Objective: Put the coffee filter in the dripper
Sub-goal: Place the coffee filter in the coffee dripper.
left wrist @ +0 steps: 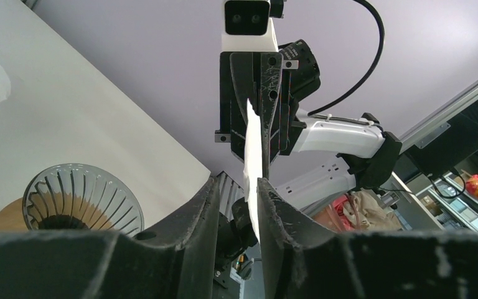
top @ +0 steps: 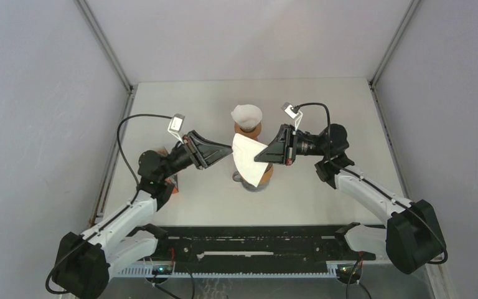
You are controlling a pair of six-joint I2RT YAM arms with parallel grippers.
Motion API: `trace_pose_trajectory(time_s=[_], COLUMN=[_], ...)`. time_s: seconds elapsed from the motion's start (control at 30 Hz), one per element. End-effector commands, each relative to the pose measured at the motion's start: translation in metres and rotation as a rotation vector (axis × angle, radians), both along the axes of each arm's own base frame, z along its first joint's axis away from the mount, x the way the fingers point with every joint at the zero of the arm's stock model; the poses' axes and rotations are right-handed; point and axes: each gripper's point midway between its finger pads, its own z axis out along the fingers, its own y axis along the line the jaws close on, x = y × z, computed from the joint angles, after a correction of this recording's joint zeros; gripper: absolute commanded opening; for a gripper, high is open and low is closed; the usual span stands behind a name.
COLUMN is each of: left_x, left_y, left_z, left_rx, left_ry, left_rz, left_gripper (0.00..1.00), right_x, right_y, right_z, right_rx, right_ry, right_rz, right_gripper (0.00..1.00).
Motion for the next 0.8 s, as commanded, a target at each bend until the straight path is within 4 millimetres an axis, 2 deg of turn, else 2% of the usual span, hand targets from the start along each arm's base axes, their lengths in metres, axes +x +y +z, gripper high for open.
trace_pose_trajectory(time_s=[0.0,0.2,0.33,0.53,0.77], left_x=[-0.008,-0.011,-0.021,-0.033,-0.035], left_y=[-0.001,-0.001,-0.001,0.000,0.001], left_z=[0.016,0.020,0.030,0.044,0.045], left_rx=[-0.019,-0.036,-0.091,-0.195,-0.188], left_ry=[-0.059,-0.069,-0.085,-0.094,-0.114], left_rz=[-0.037,-0.049,-0.100,-0.200,-0.201], left_gripper=[0.31,0.19,0.17,0.04,0.01], right_x=[-0.007,-0.006,-0.006,-0.004,-0.002], right_y=[-0.001,-0.001,-0.001,-0.001,-0.002], right_z=[0.030,0.029,0.027,0.025,0.026], right_rx=[0.055,0.050,0.047,0.043,0.043], right_ry=[-0.118,-0.116,-0.113,-0.111,-0.112], right_rz=[0.009,0.013,0.014,0.018,0.012], right_gripper=[0.00,0.00,0.00,0.00,0.00])
